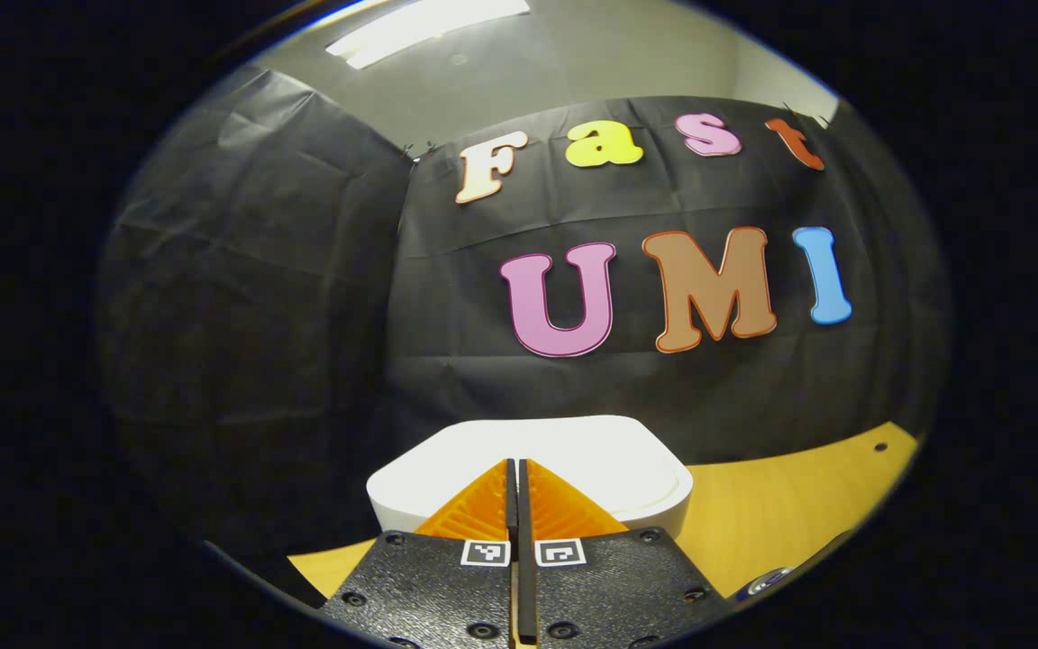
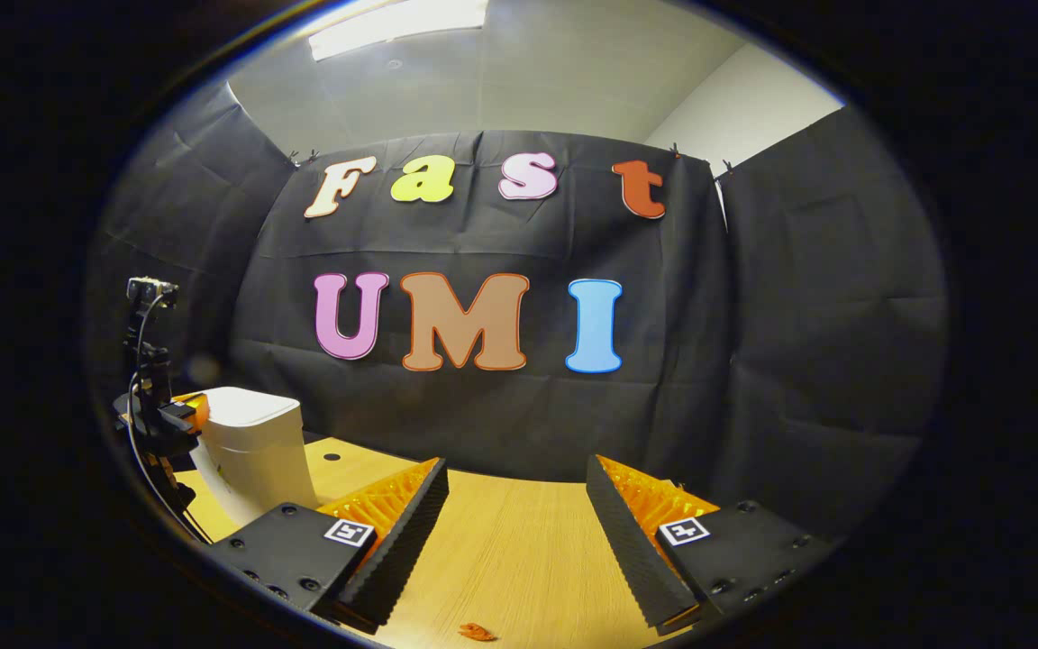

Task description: Press the lid of the desktop garbage bin to open it, pick up the crumpled paper on the desktop and throw it into the bin, then pick up the pop can on the desktop and drop it into the bin, and finally close the garbage bin lid.

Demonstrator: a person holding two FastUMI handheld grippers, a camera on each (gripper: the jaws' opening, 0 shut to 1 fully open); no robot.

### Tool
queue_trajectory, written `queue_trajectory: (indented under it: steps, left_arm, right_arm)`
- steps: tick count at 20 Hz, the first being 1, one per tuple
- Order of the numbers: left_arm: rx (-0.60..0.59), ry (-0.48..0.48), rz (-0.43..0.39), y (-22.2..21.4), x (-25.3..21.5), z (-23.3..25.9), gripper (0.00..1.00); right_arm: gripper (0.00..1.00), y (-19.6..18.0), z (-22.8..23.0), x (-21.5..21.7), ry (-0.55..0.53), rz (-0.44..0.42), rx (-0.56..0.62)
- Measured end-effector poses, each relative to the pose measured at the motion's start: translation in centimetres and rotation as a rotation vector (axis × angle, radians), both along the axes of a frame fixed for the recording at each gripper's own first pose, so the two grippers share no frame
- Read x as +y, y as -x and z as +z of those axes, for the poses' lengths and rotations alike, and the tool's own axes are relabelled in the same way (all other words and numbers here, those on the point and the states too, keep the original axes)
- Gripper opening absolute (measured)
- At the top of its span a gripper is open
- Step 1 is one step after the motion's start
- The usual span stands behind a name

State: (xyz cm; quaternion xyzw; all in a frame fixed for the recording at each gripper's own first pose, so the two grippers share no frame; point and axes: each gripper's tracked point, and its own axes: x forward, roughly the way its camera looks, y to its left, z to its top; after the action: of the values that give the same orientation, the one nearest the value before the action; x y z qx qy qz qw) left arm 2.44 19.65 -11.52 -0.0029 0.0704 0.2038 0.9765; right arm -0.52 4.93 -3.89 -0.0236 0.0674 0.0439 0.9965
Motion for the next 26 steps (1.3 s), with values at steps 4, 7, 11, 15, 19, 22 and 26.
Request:
queue_trajectory:
  steps: [4,7,11,15,19,22,26]
  left_arm:
    - [0.045,-0.063,-0.053,-0.1,-0.1,0.3,0.0]
    - [0.059,-0.081,-0.061,0.0,-0.3,1.6,0.0]
    - [-0.041,-0.058,-0.106,-0.9,-1.9,6.3,0.05]
    - [-0.125,-0.037,-0.219,-0.6,-6.1,9.5,0.32]
    - [-0.15,-0.037,-0.307,1.0,-10.1,10.9,0.76]
    - [-0.158,0.005,-0.372,2.3,-13.3,10.6,0.85]
    - [-0.134,0.062,-0.442,3.7,-16.2,9.3,0.92]
  right_arm:
    - [0.99,-0.2,0.9,0.8,-0.005,0.03,-0.028]
    - [0.99,-0.5,1.6,1.1,-0.005,0.044,-0.047]
    - [0.99,-0.8,2.4,1.7,0.012,0.064,-0.072]
    - [0.99,-1.0,3.2,1.6,0.016,0.068,-0.099]
    - [0.99,-1.5,2.9,1.5,0.009,0.071,-0.097]
    - [0.99,-1.9,0.8,1.7,0.014,0.083,-0.049]
    - [0.98,-2.2,-4.5,3.1,-0.012,0.138,0.098]
